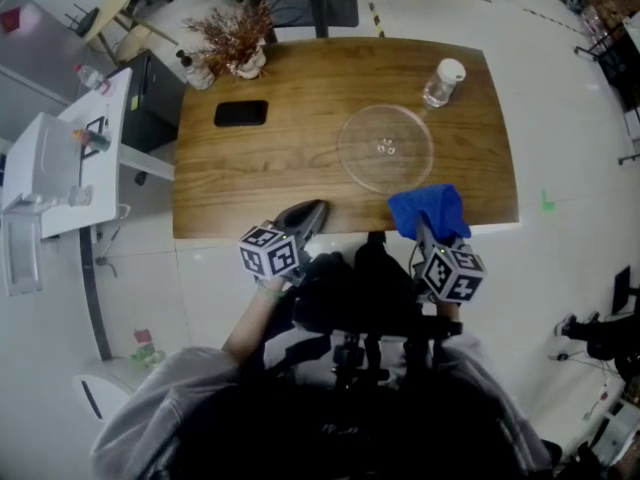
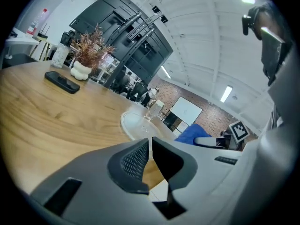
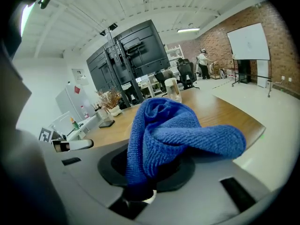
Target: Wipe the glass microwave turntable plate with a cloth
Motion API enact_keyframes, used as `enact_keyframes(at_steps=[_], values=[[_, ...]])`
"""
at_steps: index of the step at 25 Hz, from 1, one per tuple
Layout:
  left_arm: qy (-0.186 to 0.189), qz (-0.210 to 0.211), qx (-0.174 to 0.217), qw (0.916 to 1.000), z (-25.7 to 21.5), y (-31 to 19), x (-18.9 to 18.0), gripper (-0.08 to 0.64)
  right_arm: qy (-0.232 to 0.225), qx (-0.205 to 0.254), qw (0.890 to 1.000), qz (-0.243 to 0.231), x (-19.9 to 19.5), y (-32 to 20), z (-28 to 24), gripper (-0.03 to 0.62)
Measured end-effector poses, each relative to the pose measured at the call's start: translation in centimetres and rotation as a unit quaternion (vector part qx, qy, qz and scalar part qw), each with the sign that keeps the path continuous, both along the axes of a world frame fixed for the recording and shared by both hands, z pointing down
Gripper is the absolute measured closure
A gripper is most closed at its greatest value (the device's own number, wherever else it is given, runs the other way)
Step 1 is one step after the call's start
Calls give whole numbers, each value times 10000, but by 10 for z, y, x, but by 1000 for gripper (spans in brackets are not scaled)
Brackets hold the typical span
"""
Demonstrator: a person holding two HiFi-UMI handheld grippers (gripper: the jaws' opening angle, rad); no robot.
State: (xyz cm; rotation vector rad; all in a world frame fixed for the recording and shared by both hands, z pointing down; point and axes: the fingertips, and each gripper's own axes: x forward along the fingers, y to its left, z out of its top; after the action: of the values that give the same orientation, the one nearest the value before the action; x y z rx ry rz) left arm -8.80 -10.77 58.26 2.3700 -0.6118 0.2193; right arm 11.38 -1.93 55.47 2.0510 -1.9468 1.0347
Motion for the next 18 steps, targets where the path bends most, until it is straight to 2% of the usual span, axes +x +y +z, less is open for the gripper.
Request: enact_keyframes(at_steps=[4, 8, 12, 18], values=[[86, 171, -223, 9996, 5, 26, -6, 549, 25, -89, 9998, 197, -13, 42, -4, 508], [173, 386, -118, 9990, -8, 43, 0, 549, -112, -103, 9988, 461, -13, 70, -9, 508], [193, 153, 27, 9997, -17, 43, -13, 549, -210, 149, 9989, 384, -17, 66, -20, 508], [376, -411, 52, 9984, -31, 45, -22, 549, -72, 510, 9987, 31, -23, 73, -43, 508]])
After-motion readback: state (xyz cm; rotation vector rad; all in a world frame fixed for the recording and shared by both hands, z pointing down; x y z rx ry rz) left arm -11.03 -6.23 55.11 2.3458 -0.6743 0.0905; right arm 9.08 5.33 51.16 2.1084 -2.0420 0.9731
